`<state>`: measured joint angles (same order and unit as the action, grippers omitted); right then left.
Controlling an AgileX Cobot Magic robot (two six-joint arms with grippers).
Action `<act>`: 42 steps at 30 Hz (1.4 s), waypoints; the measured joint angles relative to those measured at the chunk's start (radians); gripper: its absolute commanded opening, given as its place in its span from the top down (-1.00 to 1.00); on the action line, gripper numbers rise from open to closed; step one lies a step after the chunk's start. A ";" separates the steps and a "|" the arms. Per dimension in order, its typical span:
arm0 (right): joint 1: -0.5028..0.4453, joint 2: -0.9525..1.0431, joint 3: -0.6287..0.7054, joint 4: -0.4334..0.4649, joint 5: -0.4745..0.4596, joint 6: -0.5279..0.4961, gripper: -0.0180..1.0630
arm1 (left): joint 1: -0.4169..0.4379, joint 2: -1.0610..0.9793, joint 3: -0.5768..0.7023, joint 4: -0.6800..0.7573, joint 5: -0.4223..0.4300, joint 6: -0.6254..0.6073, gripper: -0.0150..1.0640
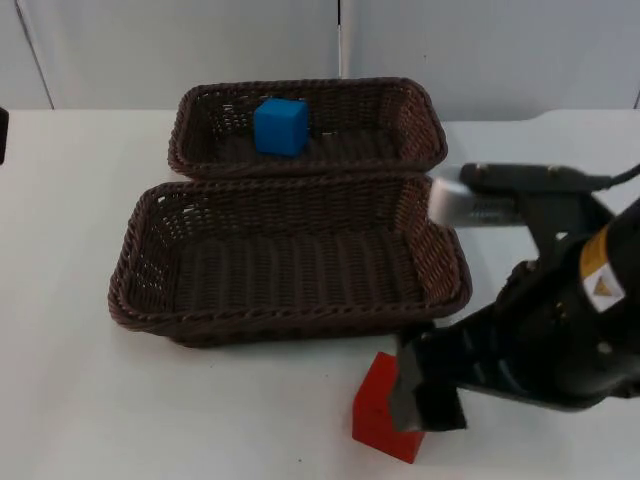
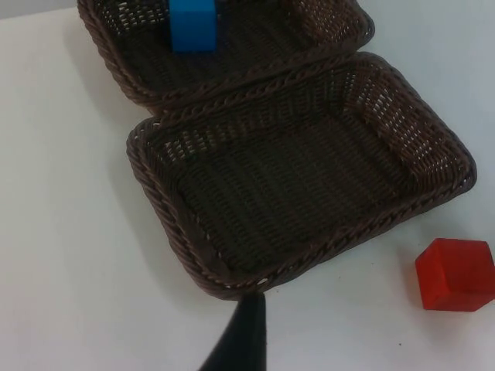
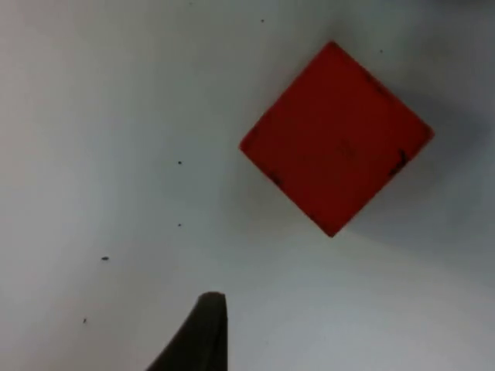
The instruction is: Pick up one cube with the left hand and place it into the upper basket. Pick up one cube with the right hand and place it into the lower basket.
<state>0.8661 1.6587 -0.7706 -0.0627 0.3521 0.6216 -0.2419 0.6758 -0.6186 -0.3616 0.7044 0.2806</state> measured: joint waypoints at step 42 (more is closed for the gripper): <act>0.000 0.282 -0.141 -0.061 -0.162 -0.513 -0.97 | 0.000 0.000 0.000 -0.008 0.000 0.000 -0.59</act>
<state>0.8661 1.9404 -0.9114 -0.1241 0.1898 0.1089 -0.2419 0.6758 -0.6186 -0.3694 0.7044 0.2806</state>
